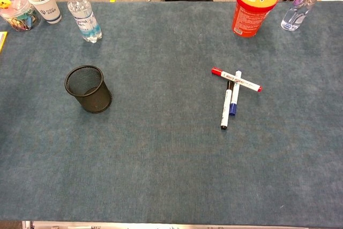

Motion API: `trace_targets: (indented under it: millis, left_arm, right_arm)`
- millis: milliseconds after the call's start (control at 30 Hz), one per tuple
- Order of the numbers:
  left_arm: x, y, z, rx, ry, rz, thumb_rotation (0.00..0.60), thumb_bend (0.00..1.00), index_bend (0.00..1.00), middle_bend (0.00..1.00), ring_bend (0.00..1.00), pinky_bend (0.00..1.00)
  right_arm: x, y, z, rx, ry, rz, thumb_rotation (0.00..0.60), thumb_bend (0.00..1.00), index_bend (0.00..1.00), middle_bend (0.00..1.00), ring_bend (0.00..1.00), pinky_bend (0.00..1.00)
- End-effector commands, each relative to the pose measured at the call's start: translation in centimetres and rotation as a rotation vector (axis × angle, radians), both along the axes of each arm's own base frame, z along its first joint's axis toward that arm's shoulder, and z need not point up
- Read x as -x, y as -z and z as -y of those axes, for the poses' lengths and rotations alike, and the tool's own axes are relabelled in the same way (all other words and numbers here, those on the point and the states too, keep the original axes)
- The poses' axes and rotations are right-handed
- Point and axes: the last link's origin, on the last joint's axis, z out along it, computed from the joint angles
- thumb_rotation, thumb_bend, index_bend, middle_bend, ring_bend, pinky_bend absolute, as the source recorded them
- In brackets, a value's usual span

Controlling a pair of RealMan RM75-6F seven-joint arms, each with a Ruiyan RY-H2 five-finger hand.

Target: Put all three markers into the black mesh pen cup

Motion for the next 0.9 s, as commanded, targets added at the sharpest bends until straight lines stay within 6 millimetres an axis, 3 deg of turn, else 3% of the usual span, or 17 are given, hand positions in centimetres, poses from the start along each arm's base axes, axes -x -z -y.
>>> trace_targets:
  millis: [33, 333, 900]
  left_arm:
    - [0.3, 0.9, -0.9, 0.081, -0.005, 0.07, 0.6, 0.11, 0.12, 0.19, 0.16, 0.18]
    - [0.5, 3.8, -2.0, 0.242, -0.05, 0.268, 0.6, 0.11, 0.11, 0.17, 0.17, 0.18]
    - [0.5, 9.6, -4.1, 0.385, -0.009, 0.414, 0.6, 0.11, 0.12, 0.16, 0.17, 0.18]
  right_arm:
    - [-0.1, -0.1, 0.1, 0.008, -0.006, 0.0, 0.6, 0.34, 0.25, 0.21, 0.08, 0.06]
    - [-0.3, -0.2, 0.0, 0.009, -0.006, -0.001, 0.6, 0.34, 0.25, 0.21, 0.08, 0.06]
    - [-0.3, -0.6, -0.5, 0.016, 0.005, -0.013, 0.6, 0.34, 0.25, 0.21, 0.08, 0.06]
